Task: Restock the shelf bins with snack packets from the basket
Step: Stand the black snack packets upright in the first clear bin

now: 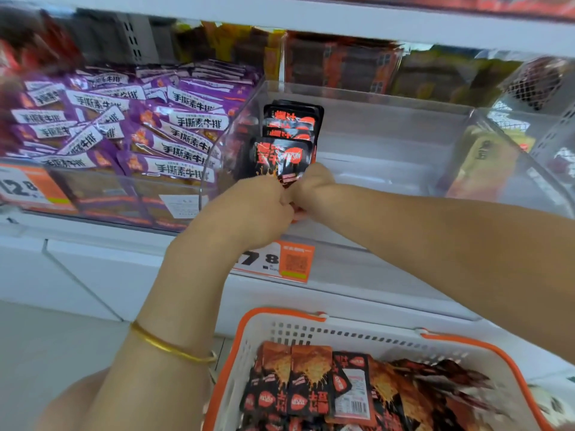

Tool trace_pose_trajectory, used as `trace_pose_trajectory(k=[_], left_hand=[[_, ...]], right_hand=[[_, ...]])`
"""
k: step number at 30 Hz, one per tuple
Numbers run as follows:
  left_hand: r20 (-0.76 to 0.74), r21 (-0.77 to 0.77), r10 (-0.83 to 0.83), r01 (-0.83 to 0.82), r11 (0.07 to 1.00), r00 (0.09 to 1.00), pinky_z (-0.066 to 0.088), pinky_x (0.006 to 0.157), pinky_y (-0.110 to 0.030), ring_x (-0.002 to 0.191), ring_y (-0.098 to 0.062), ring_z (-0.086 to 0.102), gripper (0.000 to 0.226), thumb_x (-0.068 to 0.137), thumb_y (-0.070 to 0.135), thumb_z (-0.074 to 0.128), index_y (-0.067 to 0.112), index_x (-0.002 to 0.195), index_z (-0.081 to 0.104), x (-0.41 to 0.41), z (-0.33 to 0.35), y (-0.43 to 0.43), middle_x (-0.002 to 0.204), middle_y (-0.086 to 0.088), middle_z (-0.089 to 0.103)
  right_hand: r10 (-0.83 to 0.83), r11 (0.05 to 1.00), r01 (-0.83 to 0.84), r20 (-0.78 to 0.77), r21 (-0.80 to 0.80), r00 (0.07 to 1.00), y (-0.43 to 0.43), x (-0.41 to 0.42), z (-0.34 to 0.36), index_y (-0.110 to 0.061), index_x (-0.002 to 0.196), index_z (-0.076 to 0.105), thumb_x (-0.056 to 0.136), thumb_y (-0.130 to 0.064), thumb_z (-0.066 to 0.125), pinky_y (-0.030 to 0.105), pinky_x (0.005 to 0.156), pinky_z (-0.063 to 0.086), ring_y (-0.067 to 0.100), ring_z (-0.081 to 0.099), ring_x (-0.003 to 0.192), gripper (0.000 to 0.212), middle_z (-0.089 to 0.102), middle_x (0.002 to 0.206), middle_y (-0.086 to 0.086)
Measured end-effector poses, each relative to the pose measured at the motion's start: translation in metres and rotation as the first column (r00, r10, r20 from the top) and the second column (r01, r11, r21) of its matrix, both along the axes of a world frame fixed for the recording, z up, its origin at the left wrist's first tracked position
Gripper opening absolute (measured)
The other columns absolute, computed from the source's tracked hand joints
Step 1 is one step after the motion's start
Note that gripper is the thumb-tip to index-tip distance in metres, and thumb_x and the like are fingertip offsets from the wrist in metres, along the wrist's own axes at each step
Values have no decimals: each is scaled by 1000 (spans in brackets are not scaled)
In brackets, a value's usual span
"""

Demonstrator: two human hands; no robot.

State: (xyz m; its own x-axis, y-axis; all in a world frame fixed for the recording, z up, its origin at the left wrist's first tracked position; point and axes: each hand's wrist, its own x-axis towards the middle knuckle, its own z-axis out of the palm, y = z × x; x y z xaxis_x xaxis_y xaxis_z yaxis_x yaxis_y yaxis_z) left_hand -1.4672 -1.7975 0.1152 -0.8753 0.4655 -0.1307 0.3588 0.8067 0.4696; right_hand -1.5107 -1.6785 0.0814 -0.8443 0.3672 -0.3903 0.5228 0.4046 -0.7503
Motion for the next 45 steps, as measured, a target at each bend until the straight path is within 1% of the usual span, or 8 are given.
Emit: trace_pose_trajectory(k=[4,9,14,18,23,32,36,45], left_hand=[[107,-192,-112,131,973,988,28,50,-25,58,-14,38,37,98,17,42,19,61,37,-12,6,6,65,-1,40],[110,-357,-137,168,919,984,25,49,-25,55,-15,35,37,96,16,41,13,60,37,-26,8,17,62,-3,37],[142,-401,-158,203,893,977,36,69,-29,103,-31,55,29,97,20,41,-1,105,58,-31,2,22,95,-7,55],[144,-424,-163,210,881,976,34,75,-27,86,-20,42,14,98,24,41,12,98,48,-33,-3,24,98,-8,47],[142,-398,-171,214,892,975,34,83,-27,96,-22,43,34,99,29,40,10,125,50,-34,-5,24,126,-11,48],[102,-347,-105,135,928,989,31,84,-26,95,-20,38,45,99,37,37,5,131,41,-40,-6,23,134,-17,32],[100,-359,-130,158,920,986,34,82,-26,95,-20,40,41,99,33,39,4,126,47,-42,-9,24,128,-15,43],[111,-367,-168,197,909,980,34,68,-25,71,-16,39,22,99,32,40,13,89,43,-38,-6,22,72,1,38]], right_hand=[[-12,1000,10,-91,-24,996,3,-2,3,10,93,48,86,2,60,40,100,46,31,58,100,16,57,98,23],[-97,989,114,-173,96,980,1,-9,-6,4,110,49,79,-11,74,38,90,52,29,61,105,43,62,106,18],[-90,971,149,-294,189,952,2,-14,-12,-6,123,43,75,-21,78,31,85,44,29,55,104,61,42,125,12],[-92,987,120,-238,106,967,7,-12,-16,-12,119,39,66,-24,84,39,93,49,29,54,109,70,48,124,12],[-72,997,75,-172,10,982,7,-12,-22,-16,105,29,70,-10,77,31,43,47,35,60,97,59,52,116,15],[-113,983,95,-105,-159,988,13,-21,-13,-8,104,35,81,3,64,20,29,42,23,50,80,39,52,97,10],[-22,1000,20,-79,-17,997,17,-22,-17,-1,104,58,68,8,74,37,61,60,28,67,79,41,68,92,16],[44,997,-41,-47,60,998,21,-19,-16,1,102,61,74,3,74,43,81,57,31,68,88,31,66,92,17]])
